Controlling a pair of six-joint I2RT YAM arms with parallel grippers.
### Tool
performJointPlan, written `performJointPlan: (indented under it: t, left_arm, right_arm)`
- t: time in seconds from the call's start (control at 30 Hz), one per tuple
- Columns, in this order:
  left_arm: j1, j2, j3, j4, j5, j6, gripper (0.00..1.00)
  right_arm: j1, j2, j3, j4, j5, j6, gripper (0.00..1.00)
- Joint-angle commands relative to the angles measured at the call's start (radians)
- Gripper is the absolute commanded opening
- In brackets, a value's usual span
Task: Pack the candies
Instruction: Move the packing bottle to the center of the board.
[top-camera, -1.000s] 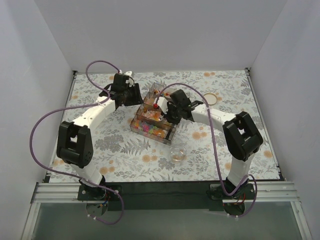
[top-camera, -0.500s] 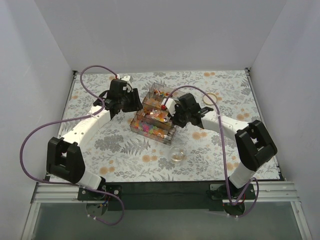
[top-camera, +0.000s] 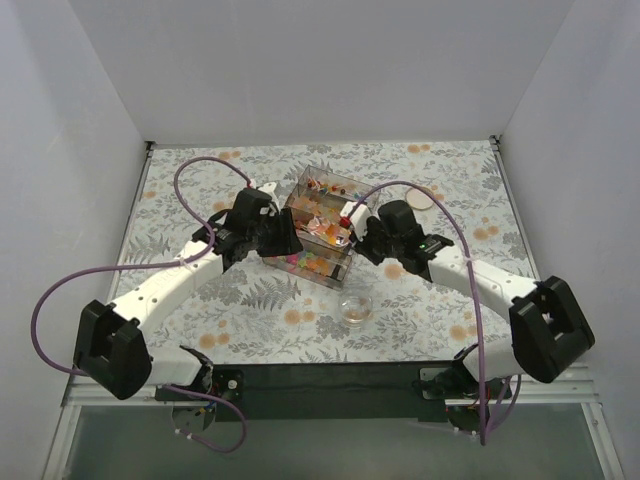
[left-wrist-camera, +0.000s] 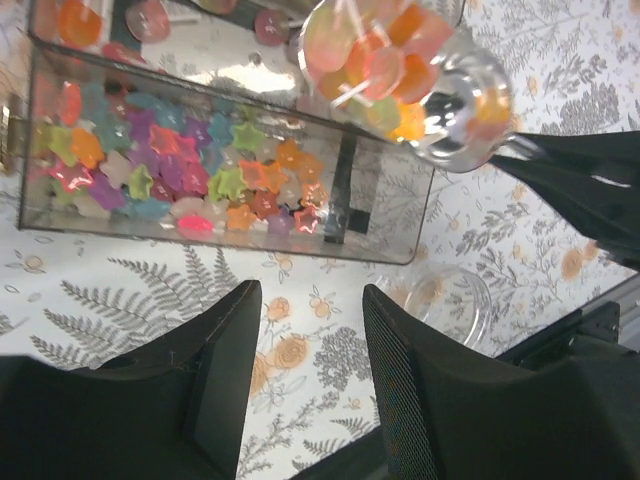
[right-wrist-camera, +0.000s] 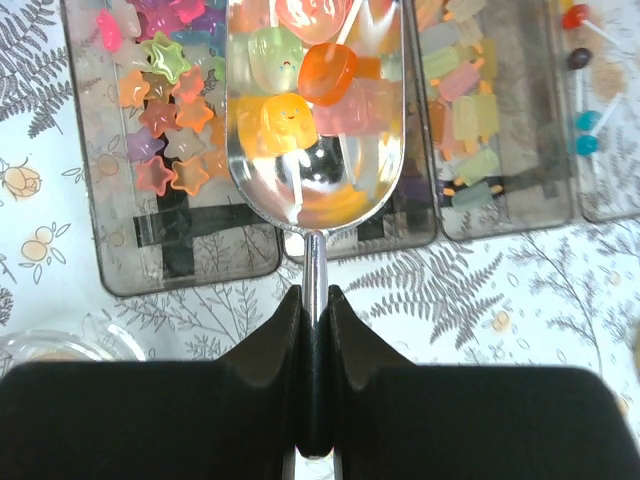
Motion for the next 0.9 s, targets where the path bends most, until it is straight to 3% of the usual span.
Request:
performJointPlan:
  t: [0.0,0.23,0.47,0.67,0.87]
  left_arm:
    - [-0.033,-0.051,-0.034,-0.010,-0.024,-0.062,0.44]
    - [-0.099,-0.047,-0.039,-0.012,-0.018,-0.145,0.45]
    - [-0.254,0.039,-0.012,-0.016,-0.054,-0.223,0.47]
    - [-0.318,0.122,0.029,-0.026,-0.078,-0.231,0.47]
    - [-0.340,0.190,0.080,-0.032,-0.055,-0.194,0.46]
  right_arm:
    - [0.000,-0.160,-0.048,0.026,0.060,0.040,0.01]
    - [-0.002,-0.407,-0.160,-0.143,0.136,0.078,0.01]
    - [0.000,-0.613,-0.240,-0.281,0.160,0.127,0.01]
    - [0.000,-0.691,-0.229,-0.346,0.157,0.124,0.01]
    - [0.001,-0.645,-0.200,-0.380,0.146,0.133,0.01]
